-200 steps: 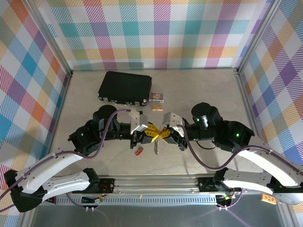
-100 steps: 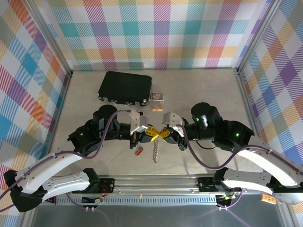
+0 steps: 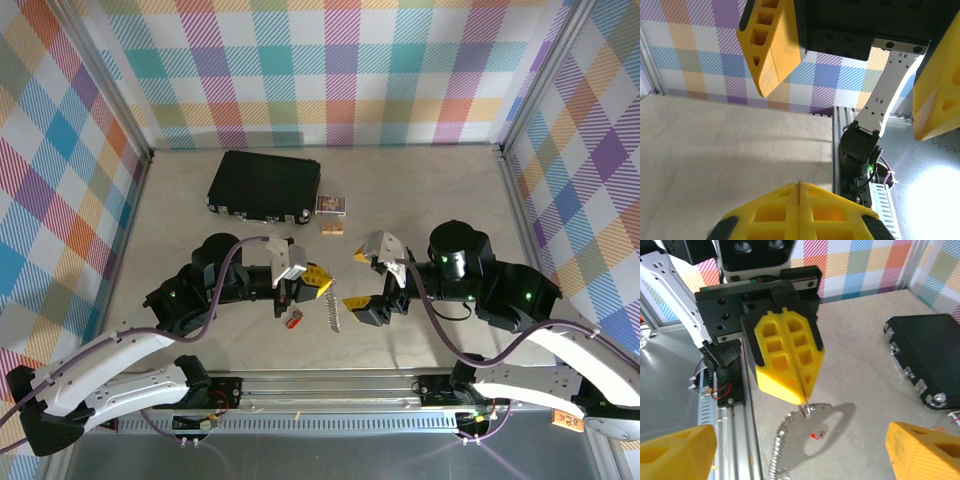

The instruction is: Put the keys on the keyring

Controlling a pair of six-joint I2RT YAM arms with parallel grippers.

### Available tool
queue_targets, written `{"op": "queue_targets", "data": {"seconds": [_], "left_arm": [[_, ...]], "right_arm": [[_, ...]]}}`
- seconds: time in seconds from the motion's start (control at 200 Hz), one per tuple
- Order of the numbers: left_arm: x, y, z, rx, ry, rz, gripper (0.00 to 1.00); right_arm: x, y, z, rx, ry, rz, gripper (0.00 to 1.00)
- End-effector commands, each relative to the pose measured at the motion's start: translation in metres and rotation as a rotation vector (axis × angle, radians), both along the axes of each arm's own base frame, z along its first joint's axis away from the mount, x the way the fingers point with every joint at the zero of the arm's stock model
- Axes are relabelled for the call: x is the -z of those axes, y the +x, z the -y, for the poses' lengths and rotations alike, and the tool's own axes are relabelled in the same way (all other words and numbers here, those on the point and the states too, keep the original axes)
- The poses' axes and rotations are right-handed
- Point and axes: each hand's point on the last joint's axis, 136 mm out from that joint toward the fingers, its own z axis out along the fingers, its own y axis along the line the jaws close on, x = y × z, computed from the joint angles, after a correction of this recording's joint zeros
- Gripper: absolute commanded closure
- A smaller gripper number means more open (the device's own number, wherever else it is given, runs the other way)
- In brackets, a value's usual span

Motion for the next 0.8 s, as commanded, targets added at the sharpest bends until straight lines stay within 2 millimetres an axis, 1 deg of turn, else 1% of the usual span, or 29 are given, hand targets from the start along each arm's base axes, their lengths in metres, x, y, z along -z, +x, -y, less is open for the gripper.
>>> {"op": "queue_targets", "data": {"seconds": [0.0, 0.045, 0.135, 0.33, 0.45, 0.55, 0.67, 0.795], "left_arm": [[-0.015, -0.001, -0.009, -0.04, -0.07, 0.021, 1.0], [-0.013, 0.001, -0.011, -0.059, -0.068, 0.016, 1.0], [-0.008, 0.005, -0.017, -0.105, -0.068, 0.001, 1.0], [0.007, 0.017, -0.029, -0.214, -0.055, -0.037, 1.0], [0.016, 0.02, -0.039, -0.272, -0.055, -0.064, 1.0], [0.02, 0.021, -0.051, -0.318, -0.059, -0.075, 1.0], [0.028, 0.022, -0.064, -0.373, -0.049, -0.08, 1.0], [0.034, 0.026, -0.079, -0.446, -0.05, -0.093, 1.0]], "right_arm": [[0.005, 0.008, 0.003, 0.068, 0.013, -0.014, 0.08], [0.007, 0.011, 0.004, 0.097, 0.021, -0.046, 0.06], [0.017, 0.02, 0.004, 0.148, 0.011, -0.078, 0.03], [0.047, 0.049, 0.003, 0.274, -0.01, -0.209, 0.02], [0.075, 0.066, -0.001, 0.33, -0.045, -0.322, 0.04], [0.104, 0.078, -0.005, 0.366, -0.09, -0.415, 0.07], [0.139, 0.084, -0.015, 0.367, -0.144, -0.494, 0.1], [0.172, 0.089, -0.03, 0.355, -0.191, -0.566, 0.14]]}}
